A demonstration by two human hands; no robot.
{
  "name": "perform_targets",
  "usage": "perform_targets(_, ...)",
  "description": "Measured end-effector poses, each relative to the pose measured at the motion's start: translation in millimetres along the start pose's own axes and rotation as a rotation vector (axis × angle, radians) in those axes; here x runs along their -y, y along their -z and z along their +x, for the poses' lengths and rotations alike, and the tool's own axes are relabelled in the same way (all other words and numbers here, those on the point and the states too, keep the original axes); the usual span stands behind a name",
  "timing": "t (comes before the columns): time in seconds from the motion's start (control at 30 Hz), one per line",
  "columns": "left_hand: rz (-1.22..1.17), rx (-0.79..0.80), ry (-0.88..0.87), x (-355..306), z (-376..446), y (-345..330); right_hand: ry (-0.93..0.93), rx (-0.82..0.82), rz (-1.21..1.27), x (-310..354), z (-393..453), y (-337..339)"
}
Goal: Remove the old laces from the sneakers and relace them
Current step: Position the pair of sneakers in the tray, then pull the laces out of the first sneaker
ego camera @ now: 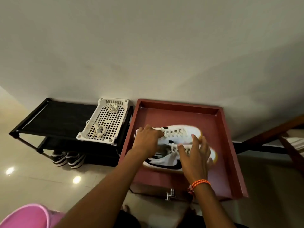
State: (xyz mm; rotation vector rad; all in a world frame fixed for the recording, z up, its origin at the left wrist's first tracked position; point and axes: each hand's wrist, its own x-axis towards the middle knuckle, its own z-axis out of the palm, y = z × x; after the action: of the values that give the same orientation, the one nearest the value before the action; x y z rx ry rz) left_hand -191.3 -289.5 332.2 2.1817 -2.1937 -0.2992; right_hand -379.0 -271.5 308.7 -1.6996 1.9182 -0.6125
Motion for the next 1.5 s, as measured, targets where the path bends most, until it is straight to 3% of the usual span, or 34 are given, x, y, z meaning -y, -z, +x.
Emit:
perform_targets(0.1, 0.136, -0.002, -0.113, -0.9, 17.1, 13.2, 0.015, 0.026, -0.097, -3.8, -0.3, 12.1)
perform_targets(0.2, 0.218, -0.153, -0.203, -12.9, 39.3, 15.7, -0.011, 0.169, -0.134, -5.5, 10.6, 16.9)
perform_targets(0.27, 0.113, -0.289, -0.168, -23.9, 48.7, 12.4, -0.01, 0.251, -0.149, -3.9, 15.5, 15.6)
perform_targets(0.4, -0.351, -0.441, 0.112, -44.4, 32.7, 8.1, -0.01, 0.286, -0.093, -5.1, 29.8, 8.2)
perform_targets(0.5, -0.447, -0.392, 0.144, -42.6, -4.0, -11.5, 0.027, 0.281, -0.051, -3.3, 42.2, 10.8)
perform_targets(0.63, -0.483, -0.106, 0.145, -35.3, -17.5, -37.4, 0.064, 0.288, -0.029, -8.1, 58.7, 17.2)
perform_targets(0.73, -0.43, -0.028, 0.162, -28.2, -10.0, -45.4, 0.071, 0.306, -0.024, -8.9, 66.3, 15.4)
perform_targets(0.97, -0.309, -0.083, 0.182, -18.7, 25.1, -45.7, 0.102, 0.266, -0.07, -9.3, 74.5, -0.3)
perform_targets(1.23, -0.468, -0.177, 0.275, -2.4, 49.0, -40.5, 0.124, 0.272, -0.066, -13.5, 83.1, 2.7)
perform_targets(1.37, -0.423, -0.341, 0.078, -14.8, 51.0, -39.8, 0.166, 0.164, 0.087, -13.2, 89.7, 13.0)
perform_targets(1.5, -0.329, -0.402, -0.06, -39.6, 51.3, -41.3, 0.283, 0.021, 0.008, -10.1, 90.3, 12.9)
